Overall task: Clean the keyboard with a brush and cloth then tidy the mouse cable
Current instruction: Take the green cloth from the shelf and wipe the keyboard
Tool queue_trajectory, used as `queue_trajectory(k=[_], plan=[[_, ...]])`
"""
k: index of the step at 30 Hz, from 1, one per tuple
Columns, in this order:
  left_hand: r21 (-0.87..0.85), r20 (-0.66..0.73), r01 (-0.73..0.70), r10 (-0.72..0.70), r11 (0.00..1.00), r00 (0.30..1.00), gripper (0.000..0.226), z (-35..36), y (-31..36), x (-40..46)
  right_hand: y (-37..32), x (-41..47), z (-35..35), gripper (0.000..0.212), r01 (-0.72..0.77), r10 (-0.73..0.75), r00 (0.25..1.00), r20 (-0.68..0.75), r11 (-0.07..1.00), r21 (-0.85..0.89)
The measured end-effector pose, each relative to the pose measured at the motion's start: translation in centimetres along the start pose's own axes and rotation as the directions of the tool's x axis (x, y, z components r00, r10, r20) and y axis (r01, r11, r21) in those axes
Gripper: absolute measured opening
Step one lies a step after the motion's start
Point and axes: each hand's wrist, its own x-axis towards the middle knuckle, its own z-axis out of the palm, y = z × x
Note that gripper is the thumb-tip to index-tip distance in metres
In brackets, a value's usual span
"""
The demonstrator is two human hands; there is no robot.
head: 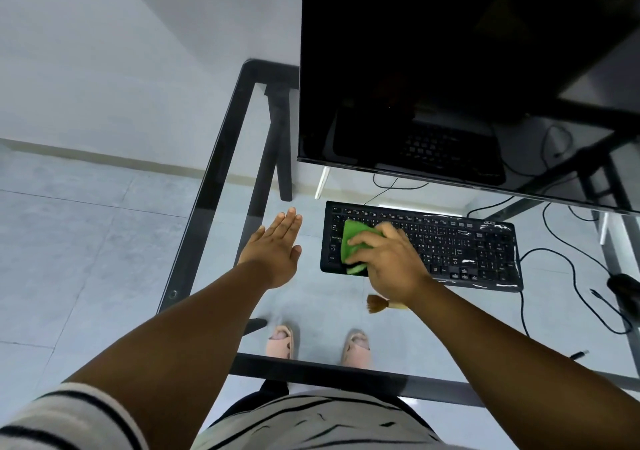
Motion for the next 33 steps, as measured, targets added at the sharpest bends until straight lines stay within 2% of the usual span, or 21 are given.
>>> queue_trajectory(k=[2,5,8,14,19,26,33], plan=[[-0.002,-0.001,0.008,-0.008,1.000,1.000,0.060,-0.1,0.1,-0.1,0.3,0.6,0.2,0.051,-0.050,0.057,0.992,-0.117,0.997,0.058],[-0.031,-0.007,0.026,-0.026,0.999,1.000,0.064,-0.3,0.6,-0.1,-0.5,1.5,0.1,0.058,-0.064,0.066,0.996,-0.057,0.997,0.035],[-0.073,0.006,0.066,-0.065,0.995,0.998,0.078,-0.4,1.2,-0.1,-0.1,0.9,0.7,0.060,-0.040,0.040,0.999,0.025,0.999,0.010],[-0.055,0.014,0.097,-0.096,0.994,0.995,0.100,-0.4,1.8,-0.2,1.7,0.1,0.7,0.057,-0.147,0.156,0.982,-0.105,0.985,0.087],[-0.055,0.005,0.086,-0.086,0.995,0.996,0.101,-0.3,1.7,-0.1,-0.1,1.0,0.8,0.060,-0.066,0.066,0.998,0.001,0.997,0.047],[-0.050,0.005,0.087,-0.087,0.995,0.996,0.101,-0.3,1.6,-0.1,1.5,0.0,0.4,0.054,-0.130,0.134,0.990,-0.054,0.989,0.075],[-0.047,0.007,0.079,-0.078,0.996,0.997,0.102,-0.5,1.6,-0.1,0.5,0.2,0.7,0.058,-0.048,0.046,0.998,0.032,0.997,0.053]])
